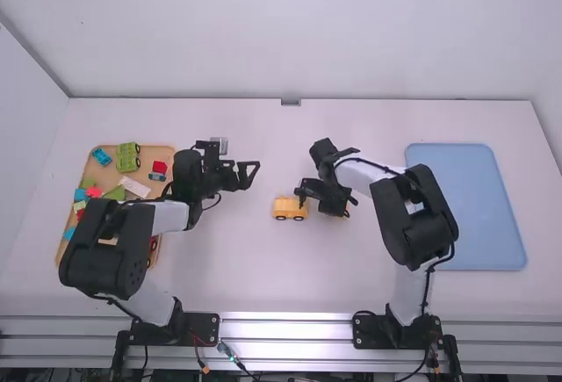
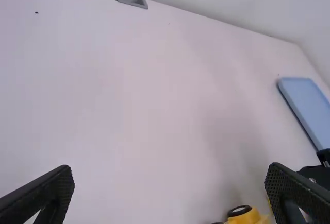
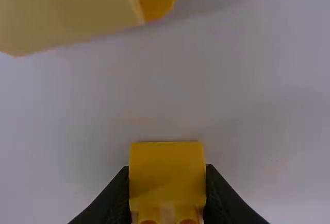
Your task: Assemble lego blocks to make yellow taxi
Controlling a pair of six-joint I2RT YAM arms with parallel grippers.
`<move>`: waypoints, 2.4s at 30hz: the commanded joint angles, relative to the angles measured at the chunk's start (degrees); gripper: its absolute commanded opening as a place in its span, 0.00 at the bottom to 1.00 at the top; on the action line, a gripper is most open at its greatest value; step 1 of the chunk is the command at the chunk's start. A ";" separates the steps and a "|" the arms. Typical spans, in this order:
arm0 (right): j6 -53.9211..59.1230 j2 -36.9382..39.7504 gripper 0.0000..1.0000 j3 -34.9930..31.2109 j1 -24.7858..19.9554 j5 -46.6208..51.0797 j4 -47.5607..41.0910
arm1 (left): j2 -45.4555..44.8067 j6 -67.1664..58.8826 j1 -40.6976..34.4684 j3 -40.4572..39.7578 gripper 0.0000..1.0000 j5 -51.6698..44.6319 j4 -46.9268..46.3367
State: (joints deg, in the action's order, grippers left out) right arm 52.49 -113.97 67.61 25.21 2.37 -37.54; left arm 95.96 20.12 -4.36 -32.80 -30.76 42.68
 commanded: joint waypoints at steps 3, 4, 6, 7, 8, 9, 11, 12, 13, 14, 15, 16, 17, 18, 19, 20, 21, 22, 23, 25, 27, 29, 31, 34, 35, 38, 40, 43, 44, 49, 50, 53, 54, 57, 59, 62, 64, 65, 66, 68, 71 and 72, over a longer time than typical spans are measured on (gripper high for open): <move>0.13 -1.11 0.75 4.11 0.35 -0.76 -2.97 | 0.15 -0.59 0.42 -1.05 0.99 0.50 -0.02; 0.55 -1.11 0.99 4.63 0.15 -0.81 -3.58 | 0.15 -0.13 0.46 -1.05 0.99 1.27 -0.04; 0.37 -1.11 0.99 5.38 0.11 -0.55 -4.44 | 0.15 0.20 0.07 -1.05 0.99 2.99 -0.33; 0.28 -1.11 0.99 5.88 0.11 -0.81 -4.90 | 0.15 -0.13 -0.11 -1.01 0.99 3.72 -0.28; 0.13 -1.11 0.99 6.45 0.09 -1.22 -4.98 | 0.15 -0.13 -0.13 -0.94 0.99 3.76 -0.28; -0.02 -1.09 0.99 6.56 0.07 -1.25 -4.96 | 0.15 -0.09 -0.13 -0.94 0.99 3.72 -0.28; -0.35 -0.83 0.99 7.80 -0.59 -2.71 -4.92 | 0.15 -0.09 -0.09 -0.92 0.99 1.40 -0.68; -0.37 -0.33 0.99 8.15 -0.96 -3.67 -4.96 | 0.15 -1.25 -0.11 -0.90 0.99 0.28 -0.66; -0.37 -0.09 0.99 8.24 -1.11 -4.15 -5.01 | 0.15 -2.05 -0.11 -0.90 0.99 -0.20 -0.59; -0.37 1.55 0.99 8.26 -1.95 -6.51 -4.94 | 0.15 -7.52 -0.13 -0.90 0.99 -3.10 0.07; -0.20 3.45 0.99 8.07 -2.78 -9.31 -4.94 | 0.15 -12.31 -0.15 -0.92 0.99 -5.79 0.81; 0.07 4.39 0.99 7.89 -3.32 -11.02 -4.96 | 0.15 -14.27 -0.15 -0.96 0.99 -6.80 0.90; 0.28 5.46 0.99 7.58 -3.98 -12.76 -4.85 | 0.15 -15.91 -0.15 -1.09 0.99 -7.58 0.79; 0.61 7.10 0.99 6.95 -5.09 -15.17 -4.68 | 0.15 -18.47 -0.13 -1.31 0.99 -8.81 0.52; 2.01 9.25 0.99 5.70 -6.64 -18.40 -4.24 | 0.17 -21.70 -0.15 -1.57 0.99 -10.21 -0.31; 2.01 9.25 0.99 5.70 -6.64 -18.40 -4.24 | 0.17 -21.70 -0.15 -1.57 0.99 -10.21 -0.31; 3.15 11.67 0.99 3.80 -8.46 -21.92 -2.84 | 0.17 -24.26 -0.13 -1.99 0.99 -11.74 -1.29; 4.48 14.08 0.99 0.92 -10.58 -26.45 -0.26 | 0.17 -28.76 -0.13 -2.62 0.99 -14.05 -3.23; 5.42 15.08 0.99 -0.74 -11.67 -29.16 1.25 | 0.17 -31.34 -0.15 -3.04 0.99 -15.54 -4.48; 7.23 16.41 0.99 -4.00 -13.77 -34.29 4.31 | 0.17 -36.63 -0.15 -3.85 0.99 -18.08 -7.21; 8.41 17.00 0.99 -8.96 -16.70 -39.28 9.53 | 0.17 -45.68 -0.15 -5.11 0.99 -21.73 -12.04; 8.33 16.90 0.99 -12.87 -18.58 -41.42 13.97 | 0.39 -51.69 -0.13 -5.88 0.99 -24.02 -15.39; 7.78 16.90 0.99 -17.14 -19.87 -43.41 18.95 | 1.07 -57.75 -0.22 -6.78 0.99 -27.15 -18.80; 7.80 16.92 0.99 -21.31 -20.81 -44.44 24.74 | 2.38 -66.84 -0.15 -7.37 0.99 -31.89 -22.36; 7.82 16.92 0.99 -22.62 -20.92 -44.57 26.71 | 3.06 -71.45 -0.11 -7.45 0.99 -34.07 -23.76; 7.78 16.92 0.99 -25.68 -21.03 -44.57 30.69 | 5.44 -76.87 -0.42 -7.61 0.99 -36.98 -24.85; 7.82 16.90 0.99 -27.17 -21.00 -44.57 32.35 | 7.41 -76.91 -0.52 -7.96 0.99 -37.81 -24.83; 8.26 16.90 0.99 -29.05 -21.05 -44.59 34.60 | 9.79 -76.52 -0.68 -8.39 0.99 -37.64 -24.02; 8.41 16.90 0.99 -30.38 -21.11 -44.54 36.61 | 11.52 -76.54 -1.33 -8.76 0.99 -37.57 -23.02; 8.41 16.90 1.00 -33.68 -21.46 -44.72 42.49 | 13.64 -76.50 -2.23 -8.98 0.99 -37.68 -20.57; 8.41 16.90 0.97 -34.40 -21.84 -44.98 43.95 | 13.66 -76.50 -2.56 -8.96 0.99 -37.62 -20.61; 8.41 16.41 0.93 -35.67 -22.93 -46.99 46.93 | 13.66 -76.50 -3.34 -8.98 0.99 -37.64 -20.48; 8.44 15.85 0.93 -35.80 -23.34 -47.93 47.84 | 13.66 -76.39 -3.58 -8.98 0.99 -37.64 -20.35; 8.22 12.85 0.94 -35.32 -25.22 -50.95 50.27 | 13.66 -72.74 -4.09 -8.94 0.99 -37.62 -18.82; 9.22 9.57 0.94 -33.88 -27.21 -54.51 50.60 | 13.66 -70.47 -4.63 -8.94 0.99 -37.62 -17.79; 11.30 6.45 0.92 -32.44 -28.55 -57.09 50.27 | 13.66 -70.49 -4.59 -8.94 0.99 -37.59 -17.75; 11.43 4.79 0.89 -31.85 -28.85 -57.51 50.64 | 13.66 -70.49 -4.74 -8.94 0.99 -37.86 -17.79; 11.56 3.78 0.87 -31.50 -29.24 -57.92 50.84 | 13.66 -70.49 -4.74 -8.94 0.99 -37.79 -18.01; 12.35 3.23 0.85 -31.26 -29.49 -58.14 50.75 | 13.66 -70.49 -4.59 -8.94 0.99 -37.79 -18.03; 13.90 1.68 0.79 -30.67 -29.79 -59.43 50.62 | 13.66 -70.49 -4.74 -8.94 0.99 -37.79 -18.38; 15.06 -0.09 0.70 -29.92 -29.70 -60.70 50.75 | 13.66 -70.49 -4.61 -8.94 0.99 -37.83 -18.40; 15.02 -0.33 0.65 -29.81 -29.79 -60.63 50.84 | 13.66 -70.47 -4.68 -8.94 0.99 -37.83 -18.38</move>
State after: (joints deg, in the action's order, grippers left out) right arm 66.22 -113.06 36.86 -4.32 -55.70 13.39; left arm 109.40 -50.57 -8.75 -41.04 -66.65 24.49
